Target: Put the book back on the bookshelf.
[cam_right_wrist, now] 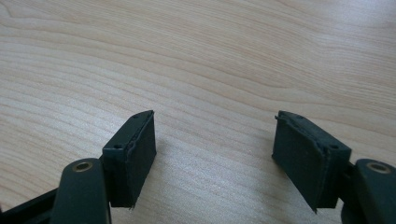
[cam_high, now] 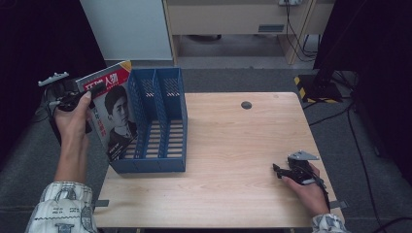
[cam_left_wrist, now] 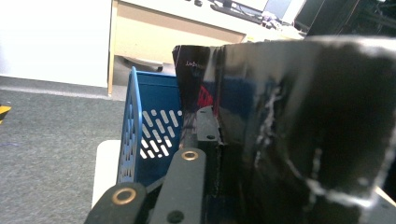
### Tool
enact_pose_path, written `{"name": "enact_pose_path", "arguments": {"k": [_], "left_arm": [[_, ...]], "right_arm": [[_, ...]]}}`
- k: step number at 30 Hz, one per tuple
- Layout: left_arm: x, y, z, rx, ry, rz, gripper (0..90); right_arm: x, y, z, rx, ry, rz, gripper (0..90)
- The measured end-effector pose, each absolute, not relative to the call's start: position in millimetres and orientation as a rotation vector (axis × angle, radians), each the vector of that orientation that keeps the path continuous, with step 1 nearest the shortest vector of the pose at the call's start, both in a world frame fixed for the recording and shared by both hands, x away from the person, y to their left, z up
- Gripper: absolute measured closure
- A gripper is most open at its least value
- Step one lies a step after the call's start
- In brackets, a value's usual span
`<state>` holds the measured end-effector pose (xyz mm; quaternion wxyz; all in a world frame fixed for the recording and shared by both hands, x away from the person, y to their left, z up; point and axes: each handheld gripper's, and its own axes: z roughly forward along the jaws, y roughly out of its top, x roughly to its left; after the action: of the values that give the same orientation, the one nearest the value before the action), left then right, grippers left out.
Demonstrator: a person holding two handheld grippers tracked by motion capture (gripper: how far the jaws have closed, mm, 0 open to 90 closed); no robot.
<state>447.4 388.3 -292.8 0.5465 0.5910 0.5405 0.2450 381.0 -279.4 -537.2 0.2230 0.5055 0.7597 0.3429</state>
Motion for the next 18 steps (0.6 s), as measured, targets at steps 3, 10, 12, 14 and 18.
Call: {"name": "enact_pose_path", "arguments": {"k": [3, 10, 12, 14, 18], "left_arm": [[446.7, 389.0, -296.5, 1.391, 1.274, 0.592, 85.2], [443.7, 387.1, -303.1, 1.372, 1.241, 0.61, 85.2], [442.5, 384.8, -303.0, 1.378, 1.229, 0.622, 85.2], [442.4, 384.3, -302.7, 1.38, 1.227, 0.623, 85.2], [441.4, 383.4, -299.1, 1.387, 1.217, 0.635, 85.3]], "right_arm": [[381.0, -279.5, -537.2, 1.393, 2.1, 0.946, 29.9], [381.0, -279.3, -537.2, 1.396, 2.098, 0.947, 29.9], [381.0, -279.5, -537.2, 1.393, 2.1, 0.945, 29.9], [381.0, -279.3, -537.2, 1.396, 2.097, 0.947, 29.9], [381.0, -279.4, -537.2, 1.394, 2.099, 0.945, 29.9]]}}
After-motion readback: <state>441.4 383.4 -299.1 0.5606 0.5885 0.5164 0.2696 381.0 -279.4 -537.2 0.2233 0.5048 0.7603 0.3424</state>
